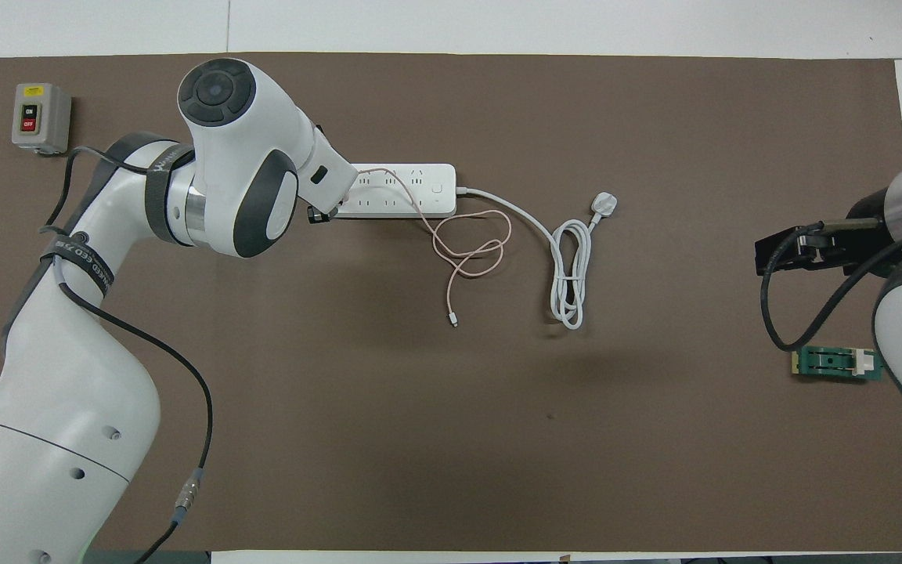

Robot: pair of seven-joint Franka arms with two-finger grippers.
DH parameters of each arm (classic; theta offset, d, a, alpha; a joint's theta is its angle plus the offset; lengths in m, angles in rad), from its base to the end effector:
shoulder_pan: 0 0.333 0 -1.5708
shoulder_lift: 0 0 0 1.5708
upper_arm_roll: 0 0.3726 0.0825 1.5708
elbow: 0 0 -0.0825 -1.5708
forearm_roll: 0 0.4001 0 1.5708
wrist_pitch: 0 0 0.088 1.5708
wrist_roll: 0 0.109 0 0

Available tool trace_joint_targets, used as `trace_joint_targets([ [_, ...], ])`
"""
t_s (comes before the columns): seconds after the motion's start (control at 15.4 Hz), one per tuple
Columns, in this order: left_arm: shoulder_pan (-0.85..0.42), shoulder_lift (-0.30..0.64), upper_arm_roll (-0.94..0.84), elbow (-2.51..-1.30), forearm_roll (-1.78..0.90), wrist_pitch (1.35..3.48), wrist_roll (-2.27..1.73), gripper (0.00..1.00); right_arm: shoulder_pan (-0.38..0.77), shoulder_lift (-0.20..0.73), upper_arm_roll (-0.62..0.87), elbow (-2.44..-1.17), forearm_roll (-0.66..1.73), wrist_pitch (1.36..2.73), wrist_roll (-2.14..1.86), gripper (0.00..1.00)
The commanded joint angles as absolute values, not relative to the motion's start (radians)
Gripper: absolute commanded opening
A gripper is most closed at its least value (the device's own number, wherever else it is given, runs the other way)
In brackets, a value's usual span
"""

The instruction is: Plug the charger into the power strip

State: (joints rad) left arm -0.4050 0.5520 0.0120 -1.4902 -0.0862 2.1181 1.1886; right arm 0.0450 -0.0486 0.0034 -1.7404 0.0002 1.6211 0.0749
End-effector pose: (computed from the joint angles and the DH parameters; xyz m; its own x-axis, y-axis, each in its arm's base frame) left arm 0.6958 -0.2948 0.3969 0.0271 -0.9953 0.0931 -0.9986 -0.0312 -0.0428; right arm 0.5509 0.0268 0.6278 0.9972 -0.0266 -0.0704 -0.0263 -0.9996 0.0052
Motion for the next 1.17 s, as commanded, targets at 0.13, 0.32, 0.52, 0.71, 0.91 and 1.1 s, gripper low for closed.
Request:
trace_joint_targets([
  [0.13,-0.4,0.525,0.014,-1.552,-0.1,2.125,1.212,0.0,0.031,-0.06,0.012,-1.744,-0.015,1.606,0.055,1.0],
  [0.32,-0.408,0.522,0.014,-1.563,-0.1,2.126,1.207,0.0,0.031,-0.06,0.012,-1.744,-0.015,1.606,0.055,1.0],
  [0.52,-0.41,0.512,0.012,-1.582,-0.1,2.128,1.204,0.0,0.031,-0.06,0.014,-1.744,-0.015,1.606,0.055,1.0],
  [0.71,-0.417,0.511,0.012,-1.588,-0.1,2.126,1.201,0.0,0.031,-0.06,0.012,-1.744,-0.015,1.606,0.055,1.0],
  [0.91,-0.423,0.506,0.011,-1.601,-0.104,2.134,1.2,0.0,0.031,-0.06,0.012,-1.744,-0.015,1.606,0.055,1.0],
  [1.1,-0.426,0.505,0.012,-1.609,-0.106,2.178,1.209,0.0,0.031,-0.06,0.014,-1.744,-0.015,1.606,0.055,1.0],
])
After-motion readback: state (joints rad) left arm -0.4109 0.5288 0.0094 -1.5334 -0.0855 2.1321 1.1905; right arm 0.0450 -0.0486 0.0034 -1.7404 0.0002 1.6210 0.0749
